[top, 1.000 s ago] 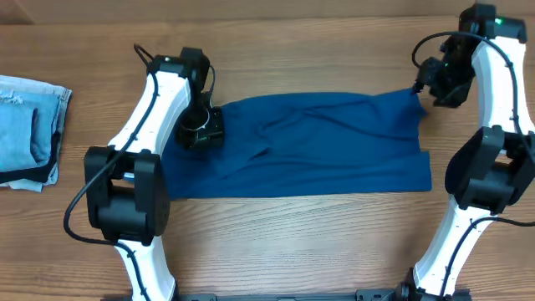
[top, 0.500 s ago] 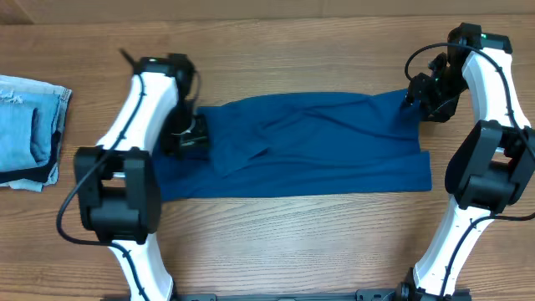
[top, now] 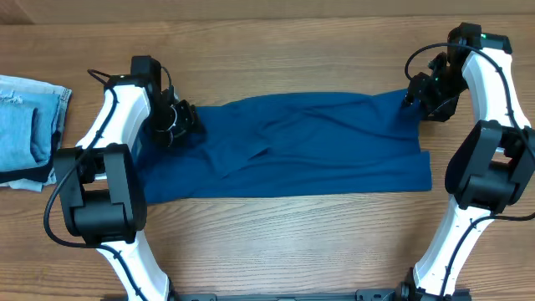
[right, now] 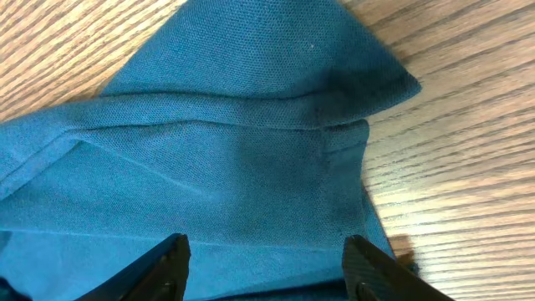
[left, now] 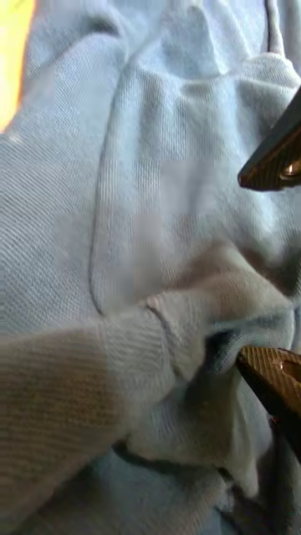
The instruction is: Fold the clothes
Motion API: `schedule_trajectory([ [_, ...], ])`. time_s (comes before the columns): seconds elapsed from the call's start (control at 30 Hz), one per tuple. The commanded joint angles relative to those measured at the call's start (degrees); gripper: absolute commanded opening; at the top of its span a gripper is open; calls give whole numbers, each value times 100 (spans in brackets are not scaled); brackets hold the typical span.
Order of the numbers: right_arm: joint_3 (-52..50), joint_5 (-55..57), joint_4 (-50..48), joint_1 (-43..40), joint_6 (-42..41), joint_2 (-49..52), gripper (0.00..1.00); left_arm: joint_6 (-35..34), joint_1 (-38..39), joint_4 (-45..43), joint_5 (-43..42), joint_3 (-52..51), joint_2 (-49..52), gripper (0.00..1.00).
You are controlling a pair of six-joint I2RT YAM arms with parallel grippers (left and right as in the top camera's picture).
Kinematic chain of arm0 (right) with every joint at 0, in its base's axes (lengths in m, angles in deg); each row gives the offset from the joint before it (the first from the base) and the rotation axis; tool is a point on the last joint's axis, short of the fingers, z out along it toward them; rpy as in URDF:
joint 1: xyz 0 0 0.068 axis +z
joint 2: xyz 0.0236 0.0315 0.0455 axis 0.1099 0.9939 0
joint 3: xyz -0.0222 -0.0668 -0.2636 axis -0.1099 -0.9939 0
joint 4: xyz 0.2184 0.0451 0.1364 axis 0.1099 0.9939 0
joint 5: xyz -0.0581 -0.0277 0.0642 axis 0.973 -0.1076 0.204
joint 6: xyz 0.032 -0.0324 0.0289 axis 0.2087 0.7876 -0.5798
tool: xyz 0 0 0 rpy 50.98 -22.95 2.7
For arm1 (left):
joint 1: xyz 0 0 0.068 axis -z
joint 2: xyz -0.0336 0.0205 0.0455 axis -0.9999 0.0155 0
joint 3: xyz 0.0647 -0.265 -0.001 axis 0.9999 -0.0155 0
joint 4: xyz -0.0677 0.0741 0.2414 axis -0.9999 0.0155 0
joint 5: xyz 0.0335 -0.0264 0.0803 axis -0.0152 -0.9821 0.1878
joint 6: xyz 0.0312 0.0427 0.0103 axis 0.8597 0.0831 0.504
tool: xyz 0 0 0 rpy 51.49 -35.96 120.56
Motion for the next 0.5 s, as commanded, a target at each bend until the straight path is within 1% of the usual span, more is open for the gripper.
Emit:
schedule_trajectory([
  [0.0, -2, -57, -33, -11, 13, -52, 63, -20, 37, -133, -116, -55, -164, 50],
  [0.07, -2, -57, -33, -11, 13, -52, 63, -17, 42, -256, -70, -61, -157, 47],
  [0.13, -2, -57, -33, -11, 13, -52, 63, -17, 46, -302, -7, -76, -157, 39],
  [0.2, -2, -55, -33, -11, 9, -52, 62, -17, 44, -297, 11, -111, -157, 34],
  [0.23, -2, -52, -33, -11, -4, -52, 62, -13, 44, -302, 37, -173, -157, 27],
  [0.27, -2, -52, -33, -11, -4, -52, 62, 0, 44, -306, 74, -205, -157, 22],
  [0.33, -2, -52, -33, -11, -4, -52, 62, 9, 44, -299, 175, -262, -157, 5],
  [0.47, -2, -50, -33, -17, -2, -52, 62, 118, -72, -175, 181, -262, -192, 4],
])
